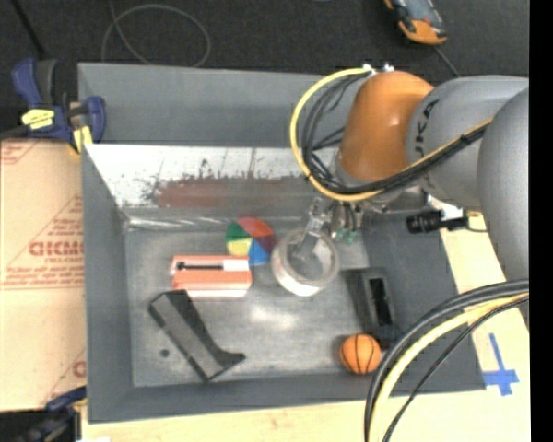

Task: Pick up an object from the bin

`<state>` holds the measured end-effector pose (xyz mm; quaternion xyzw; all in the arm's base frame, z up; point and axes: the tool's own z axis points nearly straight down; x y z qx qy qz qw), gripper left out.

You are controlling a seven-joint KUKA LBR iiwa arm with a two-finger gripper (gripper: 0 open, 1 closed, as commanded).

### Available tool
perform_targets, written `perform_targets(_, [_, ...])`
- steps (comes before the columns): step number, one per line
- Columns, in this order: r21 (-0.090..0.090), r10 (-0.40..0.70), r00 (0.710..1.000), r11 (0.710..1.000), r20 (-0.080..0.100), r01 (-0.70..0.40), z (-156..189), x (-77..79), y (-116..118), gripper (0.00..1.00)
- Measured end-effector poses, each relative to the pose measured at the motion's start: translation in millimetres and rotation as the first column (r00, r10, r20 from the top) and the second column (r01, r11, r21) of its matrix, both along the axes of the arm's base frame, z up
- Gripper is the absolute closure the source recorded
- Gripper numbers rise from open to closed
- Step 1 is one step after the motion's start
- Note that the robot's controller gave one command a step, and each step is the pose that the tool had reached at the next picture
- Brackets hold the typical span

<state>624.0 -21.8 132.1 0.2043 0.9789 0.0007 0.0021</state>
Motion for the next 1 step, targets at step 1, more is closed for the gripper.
perform_targets(1, [0.0, 0.001, 1.0, 1.0, 0.001, -0.001, 7.8, 0.3, -0.2, 1.0])
